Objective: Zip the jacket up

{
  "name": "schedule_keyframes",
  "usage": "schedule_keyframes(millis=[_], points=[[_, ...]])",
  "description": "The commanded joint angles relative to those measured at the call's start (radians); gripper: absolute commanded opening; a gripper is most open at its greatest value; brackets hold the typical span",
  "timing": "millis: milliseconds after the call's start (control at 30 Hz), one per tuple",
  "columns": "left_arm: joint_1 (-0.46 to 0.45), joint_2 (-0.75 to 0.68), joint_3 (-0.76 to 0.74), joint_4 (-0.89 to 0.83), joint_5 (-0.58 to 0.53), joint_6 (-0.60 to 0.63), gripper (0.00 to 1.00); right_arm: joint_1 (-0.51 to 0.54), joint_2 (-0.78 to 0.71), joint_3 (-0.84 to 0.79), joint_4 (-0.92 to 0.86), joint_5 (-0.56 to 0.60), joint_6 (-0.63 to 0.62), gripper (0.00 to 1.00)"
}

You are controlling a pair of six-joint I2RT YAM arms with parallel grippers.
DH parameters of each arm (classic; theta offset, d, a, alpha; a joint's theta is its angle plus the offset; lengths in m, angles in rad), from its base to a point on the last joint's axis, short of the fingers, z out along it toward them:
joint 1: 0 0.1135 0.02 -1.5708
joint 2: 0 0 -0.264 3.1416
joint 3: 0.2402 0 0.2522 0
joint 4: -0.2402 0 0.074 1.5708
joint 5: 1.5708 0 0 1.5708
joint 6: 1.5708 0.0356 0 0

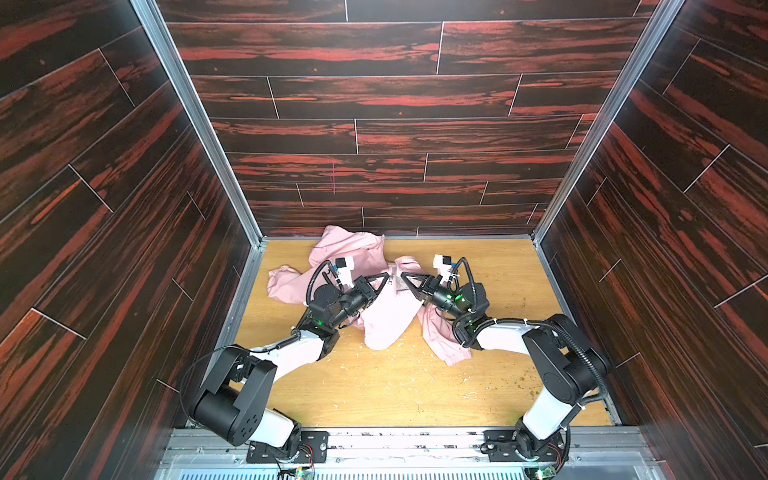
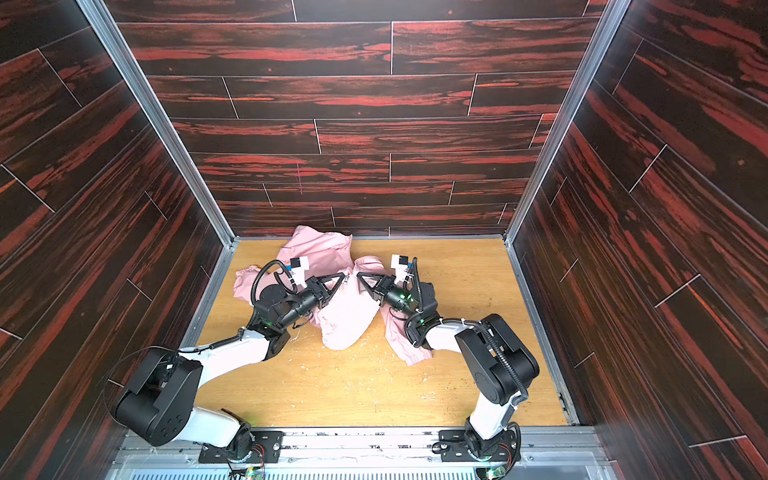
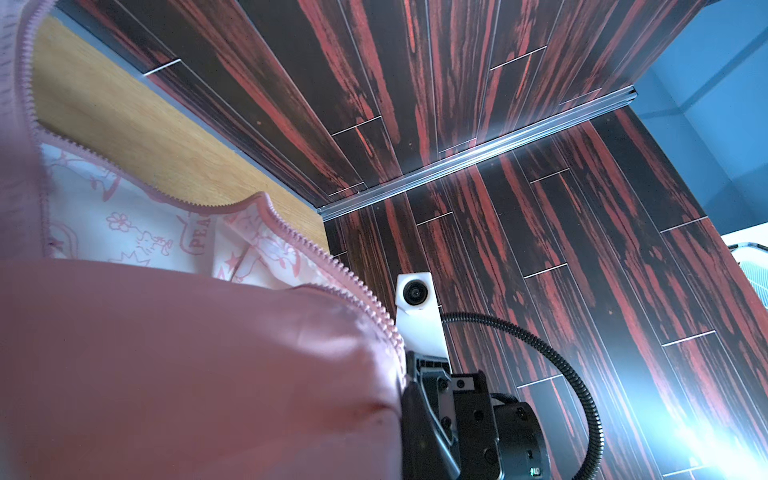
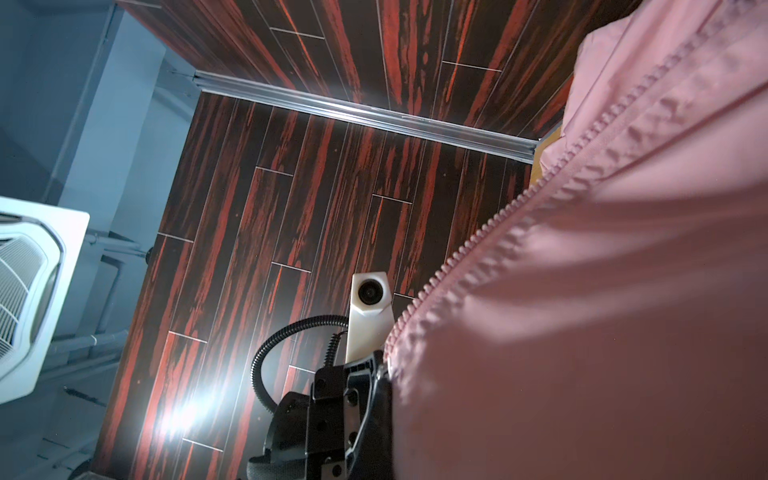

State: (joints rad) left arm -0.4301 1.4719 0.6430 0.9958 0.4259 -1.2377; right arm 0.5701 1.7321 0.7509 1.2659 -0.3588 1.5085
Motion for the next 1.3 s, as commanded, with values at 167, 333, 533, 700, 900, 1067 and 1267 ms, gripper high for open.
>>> schedule_keyframes(millis=[167, 333, 533, 700, 900, 1067, 1267], points=[[0.003, -0.053, -0.053, -0.344, -0.152, 0.190, 0.00, -0.025, -0.125, -0.177, -0.159, 0.106, 0.113, 0.00], [0.004, -0.062, -0.139, -0.477, -0.276, 0.233, 0.00, -0.063, -0.241, -0.171, -0.374, 0.072, 0.055, 0.00], [0.014, -0.160, -0.197, -0.718, -0.465, 0.265, 0.00, -0.102, -0.292, -0.163, -0.488, 0.022, 0.045, 0.00], [0.038, -0.258, -0.212, -0.946, -0.633, 0.283, 0.00, -0.142, -0.310, -0.153, -0.501, -0.049, 0.072, 0.00], [0.083, -0.327, -0.212, -1.103, -0.748, 0.308, 0.00, -0.176, -0.366, -0.097, -0.616, -0.115, 0.059, 0.00], [0.122, -0.340, -0.187, -1.166, -0.778, 0.335, 0.00, -0.222, -0.390, -0.069, -0.685, -0.202, 0.082, 0.00], [0.173, -0.350, -0.172, -1.204, -0.789, 0.364, 0.00, -0.290, -0.407, -0.064, -0.710, -0.323, 0.113, 0.00]])
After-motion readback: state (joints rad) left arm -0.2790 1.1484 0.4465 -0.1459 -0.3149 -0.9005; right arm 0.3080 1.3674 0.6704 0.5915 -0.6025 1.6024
